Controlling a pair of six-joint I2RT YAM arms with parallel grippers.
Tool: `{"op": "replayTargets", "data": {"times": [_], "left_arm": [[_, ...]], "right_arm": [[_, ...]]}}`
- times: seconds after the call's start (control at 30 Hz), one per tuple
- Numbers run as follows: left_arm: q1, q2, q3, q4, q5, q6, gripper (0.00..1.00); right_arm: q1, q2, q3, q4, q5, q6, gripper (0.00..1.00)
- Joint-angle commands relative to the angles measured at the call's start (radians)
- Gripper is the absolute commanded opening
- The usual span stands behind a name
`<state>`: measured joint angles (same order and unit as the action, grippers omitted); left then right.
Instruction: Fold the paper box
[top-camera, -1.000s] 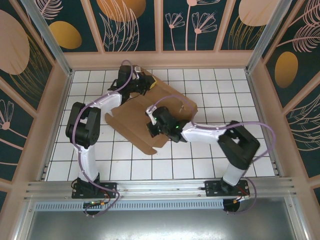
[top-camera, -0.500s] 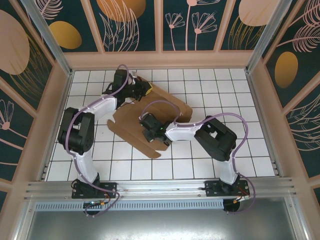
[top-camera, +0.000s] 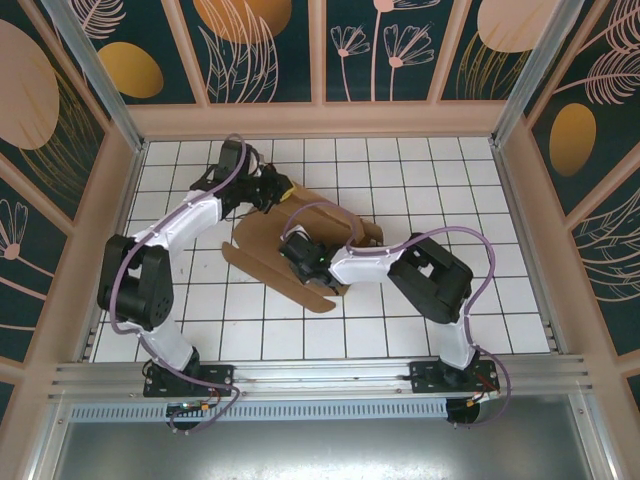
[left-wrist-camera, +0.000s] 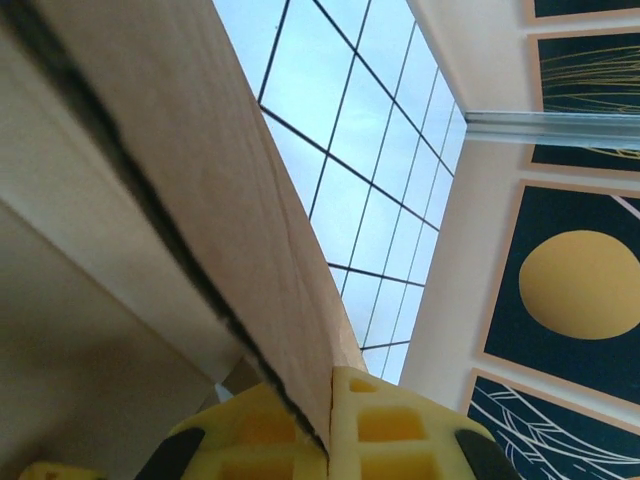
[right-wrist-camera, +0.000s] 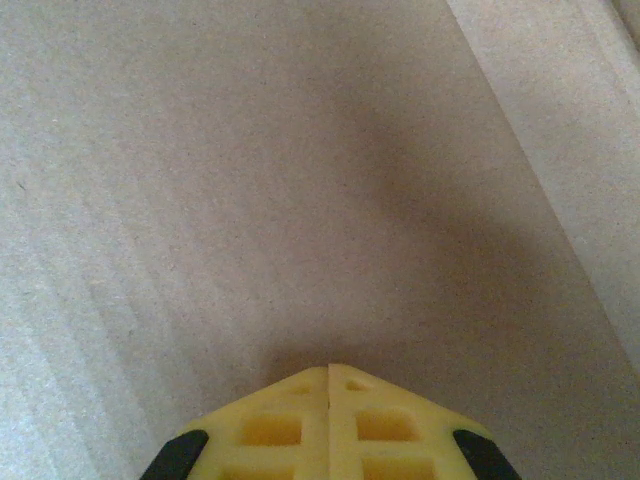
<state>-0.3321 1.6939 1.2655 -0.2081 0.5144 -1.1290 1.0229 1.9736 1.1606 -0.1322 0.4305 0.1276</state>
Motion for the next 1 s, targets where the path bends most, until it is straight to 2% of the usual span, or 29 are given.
{"op": "replayTargets", "data": {"times": [0.0, 0.23, 0.37, 0.77, 0.87, 0.97], "left_arm": [[0.010, -0.026, -0.046, -0.118, -0.076, 0.040, 0.00], [0.010, -0.061, -0.143, -0.114, -0.080, 0.021, 0.00], [0.009, -0.071, -0.177, -0.115, -0.081, 0.012, 0.00], [0.010, -0.096, -0.288, -0.076, -0.101, -0.013, 0.00], [0.009, -0.100, -0.336, -0.053, -0.105, -0.026, 0.00], [0.009, -0.097, -0.353, -0.033, -0.100, -0.032, 0.00]], "right_arm": [[0.011, 0.007, -0.053, -0.094, 0.050, -0.026, 0.00], [0.031, -0.008, -0.092, -0.064, 0.026, -0.057, 0.00], [0.034, -0.013, -0.103, -0.051, 0.014, -0.060, 0.04], [0.086, -0.076, -0.161, 0.027, -0.028, -0.143, 0.42], [0.102, -0.109, -0.187, 0.064, -0.048, -0.174, 0.49], [0.116, -0.178, -0.236, 0.127, -0.088, -0.208, 0.52]]}}
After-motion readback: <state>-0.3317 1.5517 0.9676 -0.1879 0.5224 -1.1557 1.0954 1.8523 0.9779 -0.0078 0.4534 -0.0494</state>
